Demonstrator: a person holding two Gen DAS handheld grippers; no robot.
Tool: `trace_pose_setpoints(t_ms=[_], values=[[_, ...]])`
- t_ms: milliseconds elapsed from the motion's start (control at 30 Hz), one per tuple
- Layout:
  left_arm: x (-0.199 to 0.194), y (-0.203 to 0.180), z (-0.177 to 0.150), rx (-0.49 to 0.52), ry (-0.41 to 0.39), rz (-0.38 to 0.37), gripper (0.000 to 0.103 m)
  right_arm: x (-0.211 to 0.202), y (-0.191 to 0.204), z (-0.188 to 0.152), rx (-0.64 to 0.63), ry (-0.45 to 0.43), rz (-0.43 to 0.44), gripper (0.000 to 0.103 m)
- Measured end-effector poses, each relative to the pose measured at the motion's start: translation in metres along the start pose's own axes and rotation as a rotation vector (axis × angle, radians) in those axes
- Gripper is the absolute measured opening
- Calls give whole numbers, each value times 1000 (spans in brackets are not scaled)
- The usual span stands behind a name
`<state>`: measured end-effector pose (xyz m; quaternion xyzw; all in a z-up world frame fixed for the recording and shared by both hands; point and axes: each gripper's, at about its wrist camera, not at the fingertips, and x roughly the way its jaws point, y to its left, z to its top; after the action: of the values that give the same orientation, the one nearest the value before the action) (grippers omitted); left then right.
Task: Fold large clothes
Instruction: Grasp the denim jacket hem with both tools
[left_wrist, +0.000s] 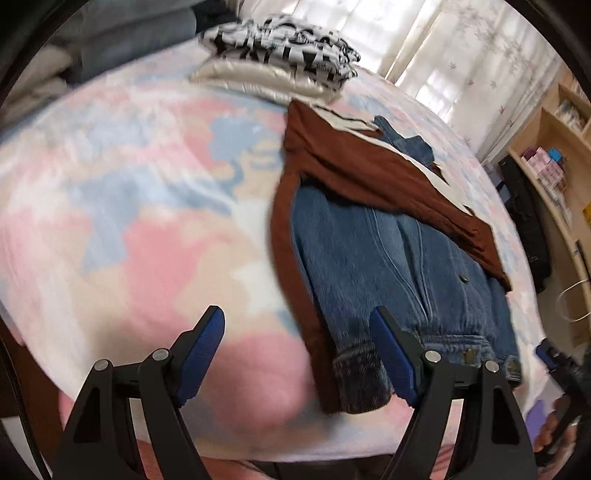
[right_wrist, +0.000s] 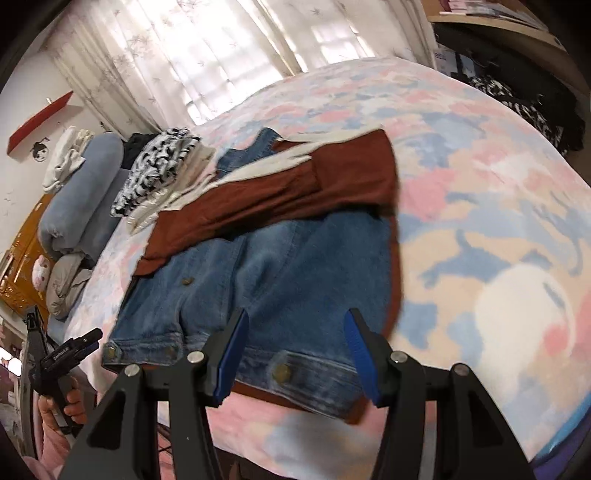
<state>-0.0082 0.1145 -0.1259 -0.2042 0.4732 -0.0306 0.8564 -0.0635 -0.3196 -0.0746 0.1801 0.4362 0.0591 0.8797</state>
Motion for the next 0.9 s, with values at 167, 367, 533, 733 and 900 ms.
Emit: trace_pose_setpoints(t_ms=[167,367,533,733,900], values=[[13,3,-5,-41,-3,-74,79,2,-23,-10,45,18,-22,54],[28,-1,-1,-35,5,-77,86,17,-43,-22,106,68,-6,54],[39,-3,0,-30,19,-82,99,35,-52,-27,154,97,84,55],[54,-12,2,-7,9,-51,102,50,-54,-26,162,107,147,58],[60,-19,9,25,28,-91,102,57,-61,-20,188,115,227,58]])
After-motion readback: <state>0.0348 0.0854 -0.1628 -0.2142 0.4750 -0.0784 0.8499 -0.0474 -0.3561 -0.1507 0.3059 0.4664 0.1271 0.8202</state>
